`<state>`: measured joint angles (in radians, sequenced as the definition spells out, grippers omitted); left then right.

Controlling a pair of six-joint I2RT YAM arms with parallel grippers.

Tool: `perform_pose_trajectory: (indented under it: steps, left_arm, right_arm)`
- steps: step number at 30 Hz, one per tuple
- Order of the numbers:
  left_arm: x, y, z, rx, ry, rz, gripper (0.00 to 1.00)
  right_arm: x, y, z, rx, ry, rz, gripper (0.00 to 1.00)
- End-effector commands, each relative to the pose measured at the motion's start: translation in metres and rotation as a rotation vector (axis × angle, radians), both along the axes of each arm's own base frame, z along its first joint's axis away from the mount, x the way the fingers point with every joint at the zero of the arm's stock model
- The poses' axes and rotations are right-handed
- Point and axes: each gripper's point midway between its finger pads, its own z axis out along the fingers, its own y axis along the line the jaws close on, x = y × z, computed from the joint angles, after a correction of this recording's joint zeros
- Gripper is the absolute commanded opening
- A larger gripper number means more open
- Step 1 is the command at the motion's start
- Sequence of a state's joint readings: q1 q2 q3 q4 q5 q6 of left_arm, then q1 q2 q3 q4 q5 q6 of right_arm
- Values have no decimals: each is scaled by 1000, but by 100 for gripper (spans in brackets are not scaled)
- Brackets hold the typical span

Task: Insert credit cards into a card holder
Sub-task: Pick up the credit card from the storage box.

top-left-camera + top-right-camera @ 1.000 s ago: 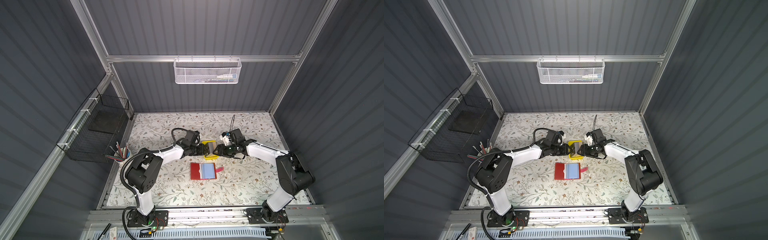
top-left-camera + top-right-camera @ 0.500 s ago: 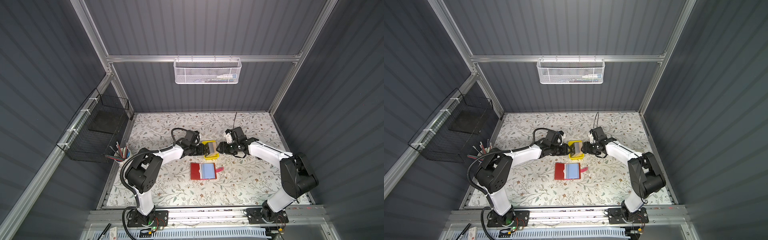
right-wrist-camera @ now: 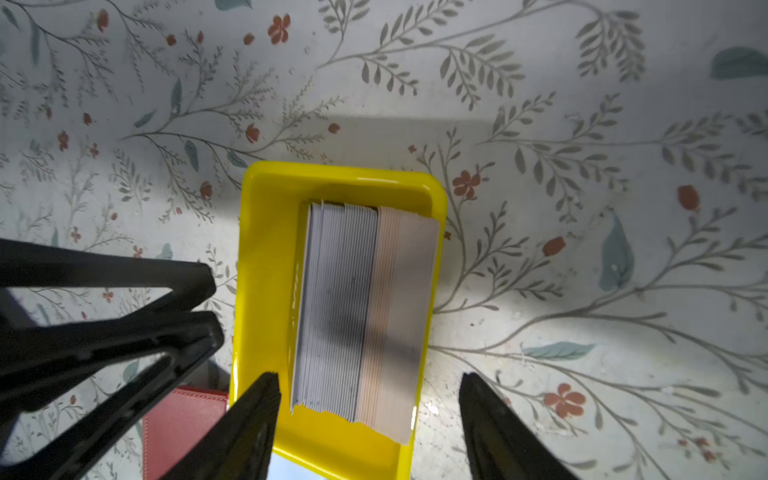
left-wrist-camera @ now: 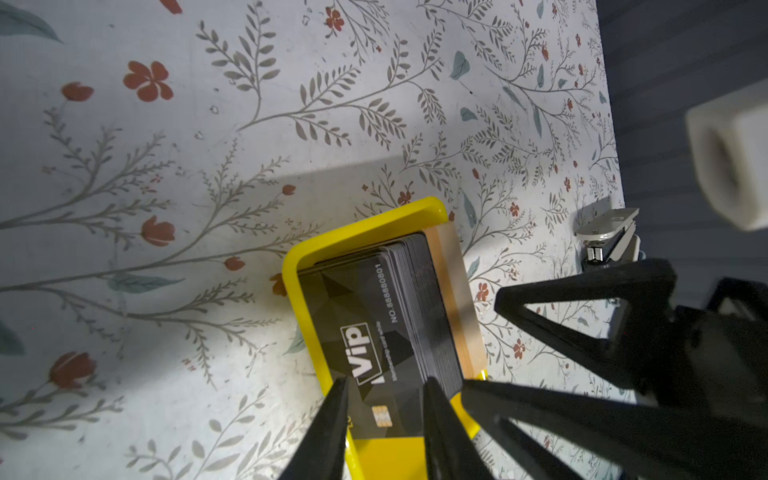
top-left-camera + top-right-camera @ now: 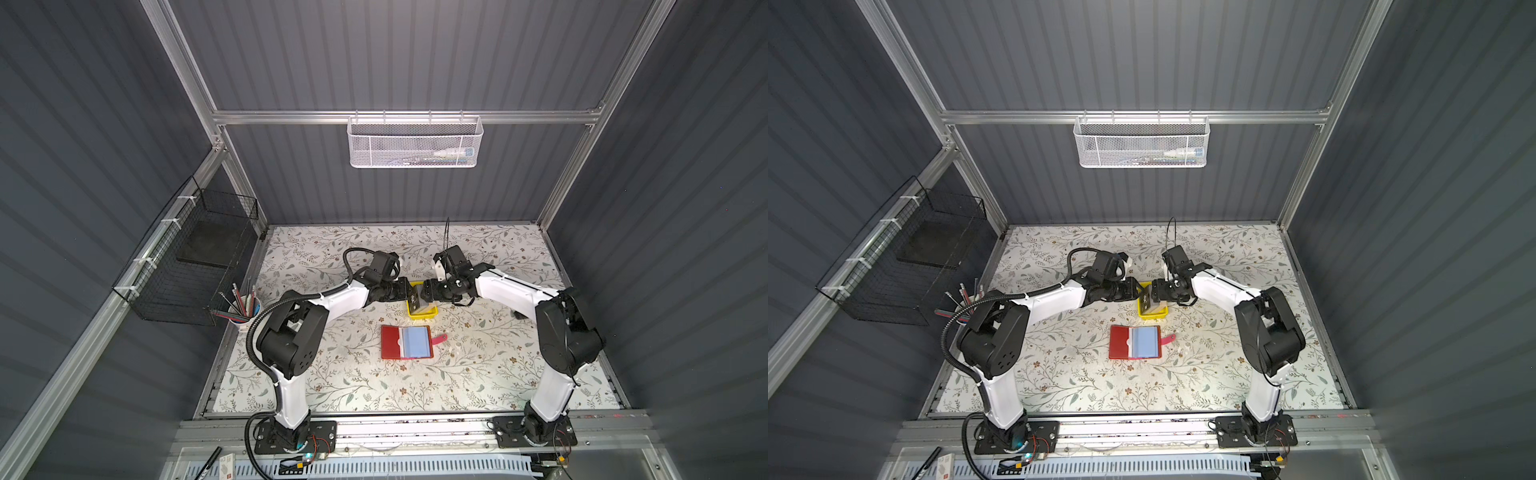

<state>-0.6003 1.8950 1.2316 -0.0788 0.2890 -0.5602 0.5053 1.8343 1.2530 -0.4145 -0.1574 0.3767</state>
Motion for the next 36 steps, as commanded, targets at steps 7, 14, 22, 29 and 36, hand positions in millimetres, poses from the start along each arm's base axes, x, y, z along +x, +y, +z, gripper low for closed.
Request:
perform_pose_trajectory:
  steps: [7, 14, 22, 29, 36]
  left_arm:
    - [3, -12, -7, -44, 49, -34, 29]
    - [1, -14, -15, -49, 67, -44, 27]
    - [1, -11, -8, -43, 54, -38, 26]
    - [-3, -3, 5, -22, 25, -29, 25]
    - [-6, 10, 11, -3, -2, 3, 25]
  right_arm:
    - [-2, 1, -8, -31, 24, 9, 79]
    - [-7, 8, -14, -21, 33, 26, 80]
    - [-8, 11, -17, -24, 32, 27, 80]
    - [-12, 4, -6, -23, 7, -8, 77]
    - [-18, 1, -1, -21, -1, -19, 83]
